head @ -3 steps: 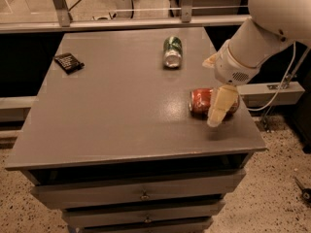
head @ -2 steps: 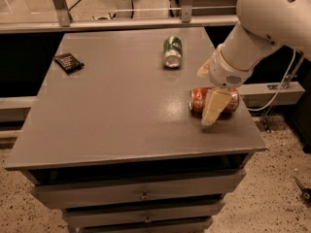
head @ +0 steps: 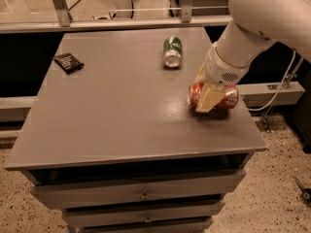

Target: Place coke can upright

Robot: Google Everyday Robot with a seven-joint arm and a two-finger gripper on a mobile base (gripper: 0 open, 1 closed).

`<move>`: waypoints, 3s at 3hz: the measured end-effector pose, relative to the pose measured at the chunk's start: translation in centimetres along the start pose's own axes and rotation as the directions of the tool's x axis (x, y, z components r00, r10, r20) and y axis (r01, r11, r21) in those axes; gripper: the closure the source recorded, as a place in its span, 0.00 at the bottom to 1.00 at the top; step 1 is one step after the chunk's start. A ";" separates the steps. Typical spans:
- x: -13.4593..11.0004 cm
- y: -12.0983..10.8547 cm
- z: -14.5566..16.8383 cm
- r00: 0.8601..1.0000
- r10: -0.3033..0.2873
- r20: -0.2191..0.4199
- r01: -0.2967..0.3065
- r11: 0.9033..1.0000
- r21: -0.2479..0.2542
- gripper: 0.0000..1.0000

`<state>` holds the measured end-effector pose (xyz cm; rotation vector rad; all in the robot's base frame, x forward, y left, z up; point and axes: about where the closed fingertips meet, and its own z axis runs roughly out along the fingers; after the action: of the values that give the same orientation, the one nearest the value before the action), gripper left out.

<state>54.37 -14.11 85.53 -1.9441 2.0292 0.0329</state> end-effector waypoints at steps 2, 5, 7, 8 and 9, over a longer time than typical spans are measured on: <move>-1.8 -1.0 -3.8 0.987 0.008 0.161 -0.011 1.000 0.015 1.00; -2.8 -2.1 -7.1 0.621 0.087 0.779 -0.110 0.994 -0.024 1.00; -2.0 -2.0 -6.6 0.330 0.159 0.931 -0.168 0.980 -0.108 1.00; -1.4 -2.0 -6.1 0.276 0.130 0.952 -0.159 0.983 -0.088 1.00; -0.5 -1.7 -5.0 0.250 0.122 0.961 -0.144 0.986 -0.088 0.84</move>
Offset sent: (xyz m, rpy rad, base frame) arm -0.0079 0.0325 0.1060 0.5743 0.0013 0.0806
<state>54.93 -14.96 90.76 -1.1067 1.2228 1.0117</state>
